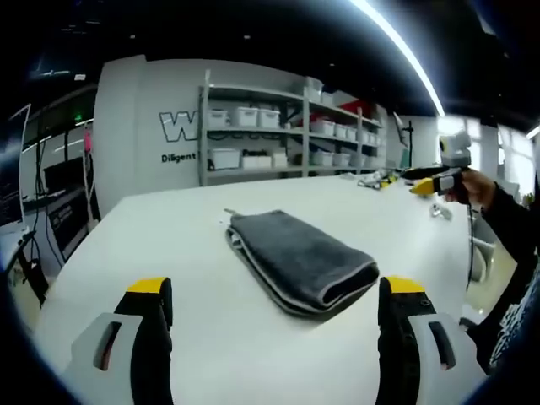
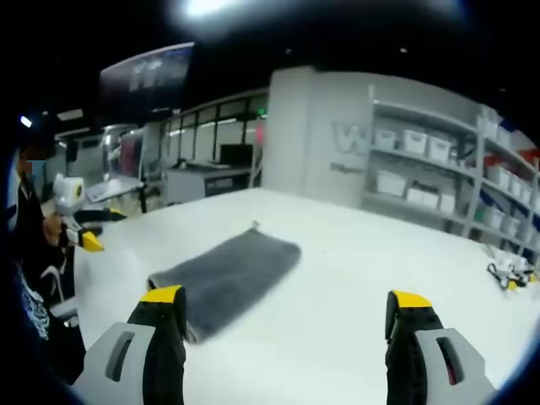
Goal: Open the folded towel by lifting each exposed corner and separating the folded layers until the towel lies flat within the target outline without major curled edges
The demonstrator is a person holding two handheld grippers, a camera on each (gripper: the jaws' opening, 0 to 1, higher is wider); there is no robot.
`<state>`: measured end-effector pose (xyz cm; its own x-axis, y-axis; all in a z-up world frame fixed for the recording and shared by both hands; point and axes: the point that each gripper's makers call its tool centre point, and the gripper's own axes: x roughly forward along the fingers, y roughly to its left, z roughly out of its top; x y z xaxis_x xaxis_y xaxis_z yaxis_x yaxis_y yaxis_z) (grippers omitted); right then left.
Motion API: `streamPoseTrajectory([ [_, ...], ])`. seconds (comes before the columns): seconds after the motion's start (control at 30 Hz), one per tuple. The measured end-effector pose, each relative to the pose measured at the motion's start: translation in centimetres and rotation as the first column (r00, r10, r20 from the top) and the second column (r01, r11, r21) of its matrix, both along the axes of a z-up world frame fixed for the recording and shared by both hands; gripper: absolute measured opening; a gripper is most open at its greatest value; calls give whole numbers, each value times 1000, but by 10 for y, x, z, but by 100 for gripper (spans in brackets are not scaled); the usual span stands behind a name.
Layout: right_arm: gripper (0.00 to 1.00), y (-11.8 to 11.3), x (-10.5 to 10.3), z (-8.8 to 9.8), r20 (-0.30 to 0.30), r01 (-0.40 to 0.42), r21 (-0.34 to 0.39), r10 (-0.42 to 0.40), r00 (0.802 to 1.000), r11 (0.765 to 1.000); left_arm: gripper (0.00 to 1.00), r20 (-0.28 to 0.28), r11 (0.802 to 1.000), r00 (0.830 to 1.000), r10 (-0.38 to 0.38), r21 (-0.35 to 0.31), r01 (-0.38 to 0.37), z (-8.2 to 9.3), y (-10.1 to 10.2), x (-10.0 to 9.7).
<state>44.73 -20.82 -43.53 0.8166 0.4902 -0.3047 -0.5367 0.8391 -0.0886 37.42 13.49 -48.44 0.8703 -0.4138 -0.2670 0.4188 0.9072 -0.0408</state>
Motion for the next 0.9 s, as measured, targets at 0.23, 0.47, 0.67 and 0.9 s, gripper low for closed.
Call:
streamPoseTrajectory([
  [0.23,100,4,2,1,-12,-24,-55,23,1000,998,99,-8,999,1000,-30,-23,30,-6,-8,1],
  [0.47,100,6,1,5,-68,-50,-133,42,997,990,99,-17,997,998,-57,-45,56,-8,-18,4],
  [0.67,100,6,6,28,-32,-88,-225,83,996,970,99,-13,996,997,-76,-56,76,-7,-25,3],
  [0.9,100,4,14,44,-58,-128,-265,117,991,956,97,-23,994,996,-88,-72,86,-8,-32,-2],
])
